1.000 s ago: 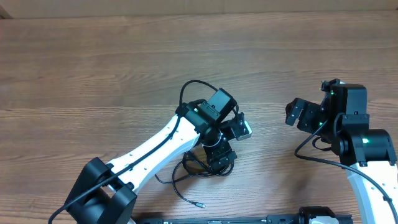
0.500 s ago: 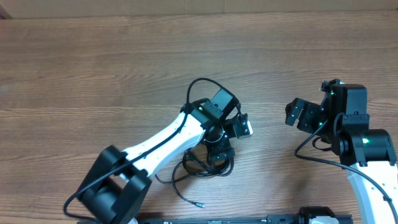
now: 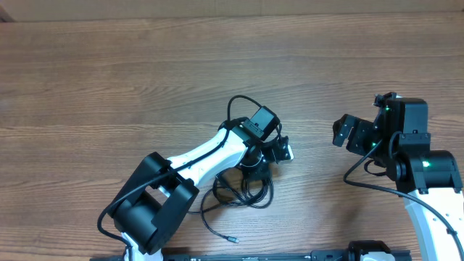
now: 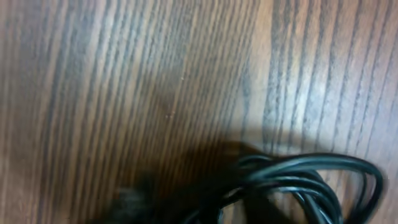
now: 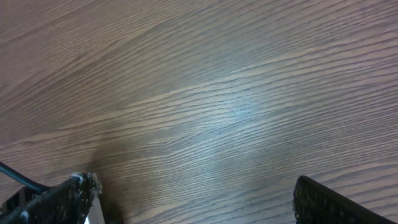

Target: Untangle cables

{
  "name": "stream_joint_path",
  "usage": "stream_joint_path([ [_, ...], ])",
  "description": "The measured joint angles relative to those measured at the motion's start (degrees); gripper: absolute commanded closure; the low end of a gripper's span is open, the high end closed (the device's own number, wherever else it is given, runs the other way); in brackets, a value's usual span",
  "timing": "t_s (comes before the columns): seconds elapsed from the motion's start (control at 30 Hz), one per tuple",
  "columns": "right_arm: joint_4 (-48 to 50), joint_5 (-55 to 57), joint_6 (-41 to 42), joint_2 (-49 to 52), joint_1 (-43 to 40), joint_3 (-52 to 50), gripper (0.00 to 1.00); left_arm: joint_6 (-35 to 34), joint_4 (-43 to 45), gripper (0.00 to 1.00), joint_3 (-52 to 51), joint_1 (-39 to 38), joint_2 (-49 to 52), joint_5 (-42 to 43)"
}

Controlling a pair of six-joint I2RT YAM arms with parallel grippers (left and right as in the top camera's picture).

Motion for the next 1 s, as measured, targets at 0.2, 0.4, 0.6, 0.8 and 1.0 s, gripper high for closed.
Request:
stream_joint_path([
  [0.2, 0.0, 0.0, 0.0, 0.0, 0.0, 0.0, 0.0, -0.5, 0.3, 0.96, 0.0, 0.0, 0.0, 0.0],
  [0.4, 0.0, 0.0, 0.0, 0.0, 0.0, 0.0, 0.0, -5.6, -0.9, 0.96, 0.6, 0.0, 0.0, 0.0],
  [0.6, -1.8, 0.0, 0.0, 0.0, 0.0, 0.0, 0.0, -11.8, -4.7, 0.96, 6.8, 0.0, 0.0, -0.2],
  [0.8, -5.7, -4.9, -3.5, 0.0, 0.0, 0.0, 0.0, -19.4, -5.5, 0.96, 14.2, 0.9, 0.0, -0.1],
  [1.0, -7.3, -8.7, -6.5, 0.0, 0.0, 0.0, 0.0, -23.5, -7.6, 0.96, 19.7, 3.3, 0.0, 3.2],
])
